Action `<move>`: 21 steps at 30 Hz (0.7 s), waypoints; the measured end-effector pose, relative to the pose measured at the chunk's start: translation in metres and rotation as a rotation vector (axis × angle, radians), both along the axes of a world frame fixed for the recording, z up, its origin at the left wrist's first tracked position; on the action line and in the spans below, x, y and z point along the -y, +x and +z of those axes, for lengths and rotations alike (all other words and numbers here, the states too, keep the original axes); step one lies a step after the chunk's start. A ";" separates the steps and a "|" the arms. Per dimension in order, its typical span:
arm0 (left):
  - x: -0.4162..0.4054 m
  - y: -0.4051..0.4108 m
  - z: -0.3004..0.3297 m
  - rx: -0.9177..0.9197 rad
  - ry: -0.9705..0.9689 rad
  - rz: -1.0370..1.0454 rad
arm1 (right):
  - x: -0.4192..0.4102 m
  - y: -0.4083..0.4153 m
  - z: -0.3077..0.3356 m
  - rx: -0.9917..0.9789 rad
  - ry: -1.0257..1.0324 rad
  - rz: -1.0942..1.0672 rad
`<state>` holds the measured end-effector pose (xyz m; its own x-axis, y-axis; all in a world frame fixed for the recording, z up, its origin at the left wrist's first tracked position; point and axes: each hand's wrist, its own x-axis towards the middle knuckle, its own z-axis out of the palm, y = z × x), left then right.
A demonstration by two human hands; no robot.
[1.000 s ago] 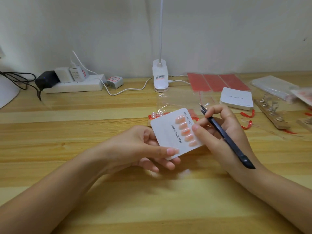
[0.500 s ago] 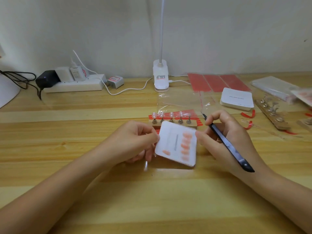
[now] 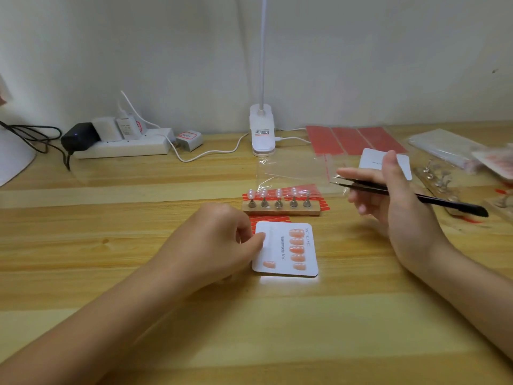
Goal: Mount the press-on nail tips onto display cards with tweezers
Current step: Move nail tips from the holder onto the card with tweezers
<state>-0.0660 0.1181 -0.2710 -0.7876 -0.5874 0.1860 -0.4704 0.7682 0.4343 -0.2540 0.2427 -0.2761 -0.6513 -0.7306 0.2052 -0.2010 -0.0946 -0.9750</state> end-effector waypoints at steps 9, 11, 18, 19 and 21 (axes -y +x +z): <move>0.022 -0.027 0.011 -0.193 -0.117 -0.164 | 0.006 0.001 0.008 0.176 -0.161 0.028; 0.025 -0.039 0.009 -0.190 -0.052 -0.158 | 0.008 0.001 0.010 0.155 -0.151 0.030; 0.029 -0.063 0.003 -0.236 0.005 -0.167 | 0.019 -0.015 0.013 0.022 -0.003 0.089; 0.029 -0.066 0.002 -0.254 0.000 -0.169 | 0.023 -0.020 0.015 0.034 0.031 0.117; 0.027 -0.069 0.001 -0.267 -0.006 -0.172 | 0.032 -0.029 0.021 0.088 0.118 0.189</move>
